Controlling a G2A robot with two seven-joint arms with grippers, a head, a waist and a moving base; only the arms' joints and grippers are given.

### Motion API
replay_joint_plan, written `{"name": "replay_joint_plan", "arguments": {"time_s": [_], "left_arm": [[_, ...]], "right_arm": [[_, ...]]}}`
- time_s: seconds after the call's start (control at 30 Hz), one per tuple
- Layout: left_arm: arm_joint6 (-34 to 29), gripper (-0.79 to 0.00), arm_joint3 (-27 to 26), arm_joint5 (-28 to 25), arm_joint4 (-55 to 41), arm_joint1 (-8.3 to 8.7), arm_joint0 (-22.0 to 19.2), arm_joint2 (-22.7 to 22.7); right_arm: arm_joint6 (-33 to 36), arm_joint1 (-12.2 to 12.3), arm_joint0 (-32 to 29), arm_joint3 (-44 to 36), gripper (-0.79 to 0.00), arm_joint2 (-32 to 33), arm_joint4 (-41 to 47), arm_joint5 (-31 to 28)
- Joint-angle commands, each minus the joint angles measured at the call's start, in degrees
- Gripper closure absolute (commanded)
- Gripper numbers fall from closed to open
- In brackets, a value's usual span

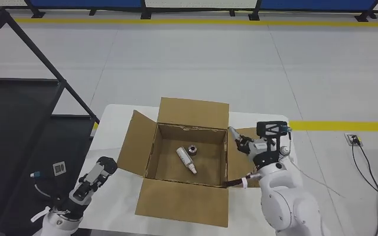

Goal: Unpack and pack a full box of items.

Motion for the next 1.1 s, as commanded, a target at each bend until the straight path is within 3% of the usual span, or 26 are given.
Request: {"name": "replay_joint_plan", "arguments": {"time_s": [0.0, 0.07, 0.3, 0.53, 0.77, 0.9, 0.93, 1.0, 1.07], "left_arm": [[0.05, -0.785, 0.37, -0.51, -0.65, 0.05, 0.45, -0.81], [0.12, -0.785, 0.74, -0.93, -1.55, 0.09, 0.97, -1.67], [-0.37, -0.785, 1.83, -2.78, -4.79, 0.21, 2.77, -4.22], [-1.12, -0.785, 3.02, -3.86, -7.48, 0.32, 3.69, -6.05], [-2.16, -0.785, 4.09, -4.39, -8.79, 0.42, 3.95, -6.67], [-2.49, -0.785, 4.11, -4.15, -8.51, 0.48, 3.69, -6.40], [-2.52, -0.785, 4.06, -4.10, -8.40, 0.49, 3.63, -6.33], [-2.57, -0.785, 4.02, -4.03, -8.24, 0.51, 3.52, -6.24], [-2.64, -0.785, 4.03, -4.01, -8.13, 0.54, 3.45, -6.19]], "right_arm": [[2.53, -0.43, 3.16, 2.19, -0.785, -4.21, -0.12, -2.10], [6.06, -1.02, 6.76, 5.82, -0.785, -7.96, 0.70, -4.10], [17.55, -5.04, 23.75, 28.95, -0.785, -20.28, 2.54, -2.32], [12.61, -10.55, 33.59, 51.90, -0.785, -27.28, 12.75, 1.22], [9.12, -14.40, 37.87, 63.46, -0.779, -29.51, 19.07, 3.12], [7.89, -15.72, 38.90, 67.00, -0.699, -30.07, 19.37, 5.64], [7.59, -16.00, 39.06, 67.69, -0.610, -30.20, 19.36, 6.02], [7.09, -16.49, 39.18, 68.76, -0.511, -30.27, 19.82, 5.75], [6.69, -16.87, 39.16, 69.80, -0.517, -30.40, 19.75, 5.73]]}}
